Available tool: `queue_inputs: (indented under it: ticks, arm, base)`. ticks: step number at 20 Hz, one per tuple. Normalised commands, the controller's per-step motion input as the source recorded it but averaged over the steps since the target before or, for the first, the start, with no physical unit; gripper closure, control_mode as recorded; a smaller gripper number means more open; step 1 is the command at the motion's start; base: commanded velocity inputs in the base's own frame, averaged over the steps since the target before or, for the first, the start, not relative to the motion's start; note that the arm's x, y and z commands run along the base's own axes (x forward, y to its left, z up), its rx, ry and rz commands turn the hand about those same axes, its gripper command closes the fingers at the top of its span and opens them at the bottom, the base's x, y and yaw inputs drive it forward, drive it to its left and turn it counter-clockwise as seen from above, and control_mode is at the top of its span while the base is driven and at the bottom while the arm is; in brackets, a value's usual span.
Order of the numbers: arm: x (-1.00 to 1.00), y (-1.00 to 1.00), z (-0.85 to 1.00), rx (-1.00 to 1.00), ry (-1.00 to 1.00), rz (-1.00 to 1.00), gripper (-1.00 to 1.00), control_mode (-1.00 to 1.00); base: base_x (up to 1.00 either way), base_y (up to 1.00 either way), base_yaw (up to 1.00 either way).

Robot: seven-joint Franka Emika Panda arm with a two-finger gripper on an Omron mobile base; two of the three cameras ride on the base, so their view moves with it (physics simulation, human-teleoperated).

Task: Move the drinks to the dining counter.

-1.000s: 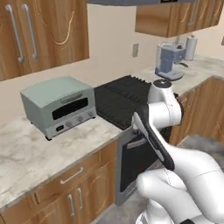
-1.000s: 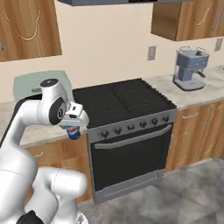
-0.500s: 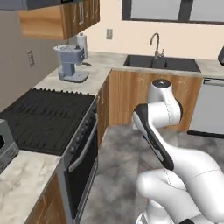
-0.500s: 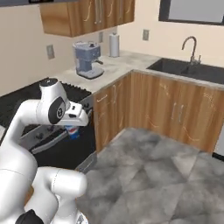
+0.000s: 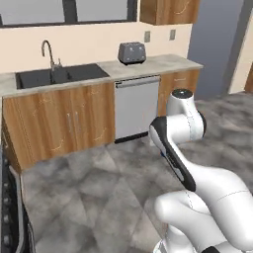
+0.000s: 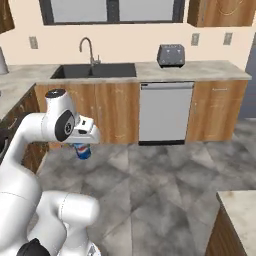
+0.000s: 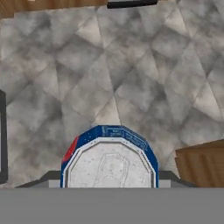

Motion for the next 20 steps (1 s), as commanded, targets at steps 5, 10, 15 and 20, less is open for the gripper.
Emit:
queue_inputs:
  ticks: [5,10,15,20]
  arm:
    - [0.0,0.0,0.0,0.0,0.0,0.0,1.0,1.0]
    - [0.0,0.0,0.0,0.0,0.0,0.0,1.0,1.0]
    - [0.0,0.0,0.0,0.0,0.0,0.0,1.0,1.0]
    - [0.0,0.0,0.0,0.0,0.0,0.0,1.0,1.0]
  base:
    - [0.0,-0.12,-0.96]
    - [0.0,-0.21,-0.93]
    - [0.0,-0.3,-0.89]
    - [0.2,-0.08,-0.73]
